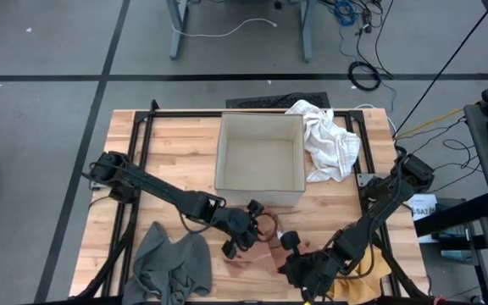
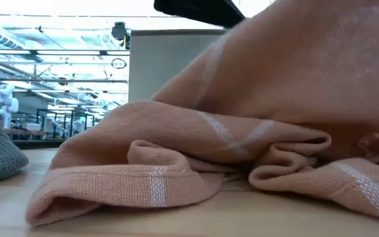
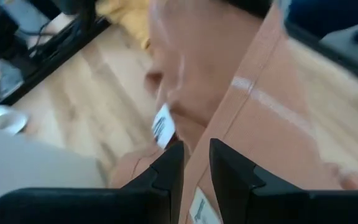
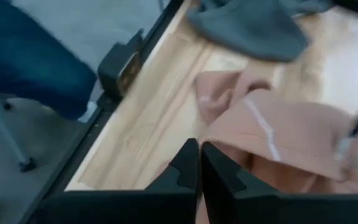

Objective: Fold towel
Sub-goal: Fold the brown towel

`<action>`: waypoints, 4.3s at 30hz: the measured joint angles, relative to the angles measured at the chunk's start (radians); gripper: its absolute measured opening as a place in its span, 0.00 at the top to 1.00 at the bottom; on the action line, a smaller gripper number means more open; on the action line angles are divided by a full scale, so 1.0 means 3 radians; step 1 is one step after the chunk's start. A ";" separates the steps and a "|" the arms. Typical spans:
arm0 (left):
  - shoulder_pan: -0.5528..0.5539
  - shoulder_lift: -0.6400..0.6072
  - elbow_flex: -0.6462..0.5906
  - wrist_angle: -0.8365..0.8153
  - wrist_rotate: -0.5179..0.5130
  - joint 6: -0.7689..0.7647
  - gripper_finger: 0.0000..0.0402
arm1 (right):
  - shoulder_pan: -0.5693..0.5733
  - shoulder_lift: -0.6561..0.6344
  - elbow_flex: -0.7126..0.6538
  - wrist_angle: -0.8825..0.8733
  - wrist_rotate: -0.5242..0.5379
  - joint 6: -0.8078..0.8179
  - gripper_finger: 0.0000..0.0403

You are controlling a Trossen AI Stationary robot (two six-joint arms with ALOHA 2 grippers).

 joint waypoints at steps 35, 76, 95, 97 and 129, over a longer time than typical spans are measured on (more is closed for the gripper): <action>0.0009 0.0246 0.0000 0.0482 0.1023 -0.0028 0.79 | -0.0268 0.0249 0.0266 0.0266 0.0292 -0.0974 1.00; 0.0212 0.0281 0.0000 0.0227 0.1368 -0.0191 0.80 | -0.0292 0.0249 0.0268 0.0331 -0.0245 -0.0805 1.00; 0.0216 0.0314 0.0001 -0.0178 0.1502 -0.0214 0.79 | -0.0314 0.0243 0.0267 -0.0272 -0.0125 -0.0331 1.00; 0.0220 0.0314 0.0001 -0.0178 0.1419 -0.0214 0.79 | -0.0314 0.0243 0.0267 -0.0345 -0.0252 -0.0198 1.00; 0.0116 0.0313 0.0001 -0.1020 0.0719 -0.0412 0.79 | -0.0306 0.0243 0.0267 -0.1116 -0.0739 0.0754 0.72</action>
